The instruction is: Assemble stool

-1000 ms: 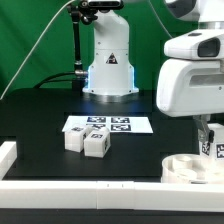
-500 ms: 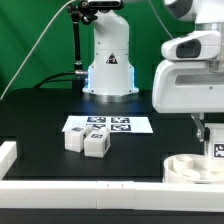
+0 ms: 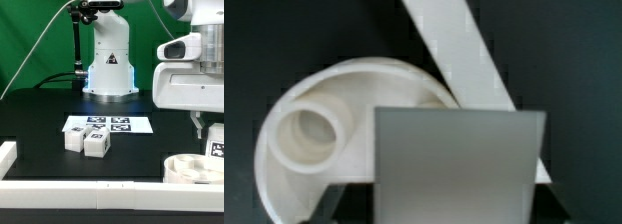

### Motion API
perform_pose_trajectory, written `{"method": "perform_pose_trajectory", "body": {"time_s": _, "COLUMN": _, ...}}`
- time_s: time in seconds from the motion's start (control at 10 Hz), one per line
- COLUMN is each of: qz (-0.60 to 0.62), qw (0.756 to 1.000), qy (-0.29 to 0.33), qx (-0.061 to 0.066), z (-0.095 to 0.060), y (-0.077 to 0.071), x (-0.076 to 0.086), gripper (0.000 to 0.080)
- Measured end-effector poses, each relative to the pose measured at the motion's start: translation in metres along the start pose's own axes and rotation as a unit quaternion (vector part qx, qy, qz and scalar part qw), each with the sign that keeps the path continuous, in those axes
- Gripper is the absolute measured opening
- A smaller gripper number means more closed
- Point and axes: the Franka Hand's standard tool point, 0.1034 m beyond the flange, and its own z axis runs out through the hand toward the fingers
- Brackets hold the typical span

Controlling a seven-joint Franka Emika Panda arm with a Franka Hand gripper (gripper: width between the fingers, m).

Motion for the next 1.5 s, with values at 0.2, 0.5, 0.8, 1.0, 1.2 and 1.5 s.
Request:
{"method": "perform_pose_trajectory", "body": {"time_s": 0.2, "qz": 0.051, "qw": 0.999, "qy": -0.001, "qx": 0.002, "z": 0.0001, "y": -0.0004, "x": -0.0004, "gripper": 0.0343}}
{"method": "perform_pose_trajectory", "body": {"time_s": 0.5, "qz": 0.135, "qw": 0.991, "qy": -0.006, "qx": 0.005, "z": 0.0004, "y": -0.0014, "x": -0.0015, "gripper": 0.0343}}
{"method": "perform_pose_trajectory", "body": {"time_s": 0.8, "qz": 0.285, "qw": 0.958, "qy": -0.02, "qx": 0.038, "z": 0.0002, "y": 0.0015, "x": 0.0039, "gripper": 0.0343}}
{"method": "perform_pose_trajectory", "body": {"time_s": 1.0, "qz": 0.365, "qw": 0.929, "qy": -0.028, "qx": 0.062, "z": 0.0012, "y": 0.0031, "x": 0.0066, "gripper": 0.0343}}
{"method": "perform_pose_trajectory", "body": {"time_s": 1.2, "qz": 0.443, "qw": 0.892, "qy": -0.034, "qx": 0.08, "z": 0.0015, "y": 0.002, "x": 0.006, "gripper": 0.0343}}
{"method": "perform_pose_trajectory", "body": {"time_s": 1.5, "qz": 0.506, "qw": 0.858, "qy": -0.046, "qx": 0.078, "z": 0.0027, "y": -0.002, "x": 0.0013, "gripper": 0.0343}}
